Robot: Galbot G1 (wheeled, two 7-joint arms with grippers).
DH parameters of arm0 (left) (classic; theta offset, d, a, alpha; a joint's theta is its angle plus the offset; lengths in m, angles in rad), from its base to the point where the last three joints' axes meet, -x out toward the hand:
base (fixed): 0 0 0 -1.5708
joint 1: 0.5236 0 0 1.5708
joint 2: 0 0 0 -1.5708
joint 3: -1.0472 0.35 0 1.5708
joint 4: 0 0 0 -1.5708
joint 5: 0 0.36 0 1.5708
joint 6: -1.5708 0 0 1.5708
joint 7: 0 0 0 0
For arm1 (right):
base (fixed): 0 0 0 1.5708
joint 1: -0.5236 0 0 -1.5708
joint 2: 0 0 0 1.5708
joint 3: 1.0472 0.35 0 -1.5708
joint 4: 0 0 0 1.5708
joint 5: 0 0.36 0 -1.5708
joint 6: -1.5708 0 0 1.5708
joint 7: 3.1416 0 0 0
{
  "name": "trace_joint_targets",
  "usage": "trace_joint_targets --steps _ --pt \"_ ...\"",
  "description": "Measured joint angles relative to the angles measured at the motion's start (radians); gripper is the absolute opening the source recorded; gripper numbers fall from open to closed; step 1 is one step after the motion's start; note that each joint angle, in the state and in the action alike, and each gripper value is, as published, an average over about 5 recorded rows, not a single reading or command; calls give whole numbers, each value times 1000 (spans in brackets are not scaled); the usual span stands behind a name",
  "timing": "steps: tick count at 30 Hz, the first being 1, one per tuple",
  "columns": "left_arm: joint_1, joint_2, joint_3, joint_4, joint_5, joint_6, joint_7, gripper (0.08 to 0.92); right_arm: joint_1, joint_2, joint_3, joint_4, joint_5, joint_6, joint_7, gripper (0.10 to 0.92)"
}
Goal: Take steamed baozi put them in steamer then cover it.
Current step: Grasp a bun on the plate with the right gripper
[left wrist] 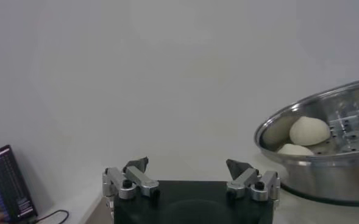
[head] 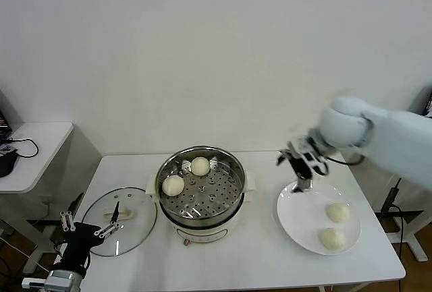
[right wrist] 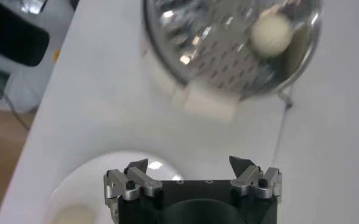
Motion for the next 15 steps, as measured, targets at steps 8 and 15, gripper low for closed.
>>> trace_joint_targets --steps 8,15 --pt "9 -3 16 4 19 0 0 823 -354 -198 262 31 -154 70 -4 823" --pt "20 -12 24 5 31 0 0 823 -626 -268 419 28 -247 91 -2 823"
